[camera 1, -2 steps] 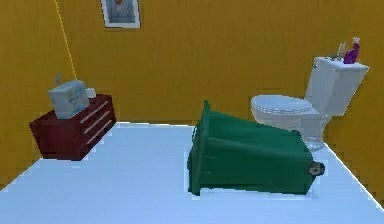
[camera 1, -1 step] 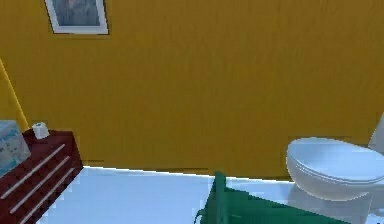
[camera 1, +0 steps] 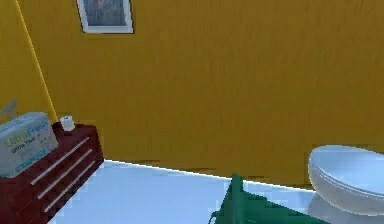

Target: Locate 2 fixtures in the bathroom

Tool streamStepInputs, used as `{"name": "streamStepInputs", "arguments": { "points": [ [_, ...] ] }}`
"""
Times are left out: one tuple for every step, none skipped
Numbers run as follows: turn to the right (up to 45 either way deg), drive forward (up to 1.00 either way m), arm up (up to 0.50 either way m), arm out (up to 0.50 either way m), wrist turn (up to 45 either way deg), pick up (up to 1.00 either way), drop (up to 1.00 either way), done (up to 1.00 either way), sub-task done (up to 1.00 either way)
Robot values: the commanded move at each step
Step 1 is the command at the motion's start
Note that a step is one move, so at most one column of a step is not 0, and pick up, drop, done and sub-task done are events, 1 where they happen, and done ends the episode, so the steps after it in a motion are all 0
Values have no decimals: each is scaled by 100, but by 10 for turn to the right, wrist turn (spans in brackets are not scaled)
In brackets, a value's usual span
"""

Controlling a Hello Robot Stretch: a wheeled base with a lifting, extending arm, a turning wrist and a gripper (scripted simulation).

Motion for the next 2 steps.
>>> {"name": "streamStepInputs", "arguments": {
  "points": [
    [0,90,0,0,0,0,0,0,0],
    [450,0,0,0,0,0,0,0,0]
  ]
}}
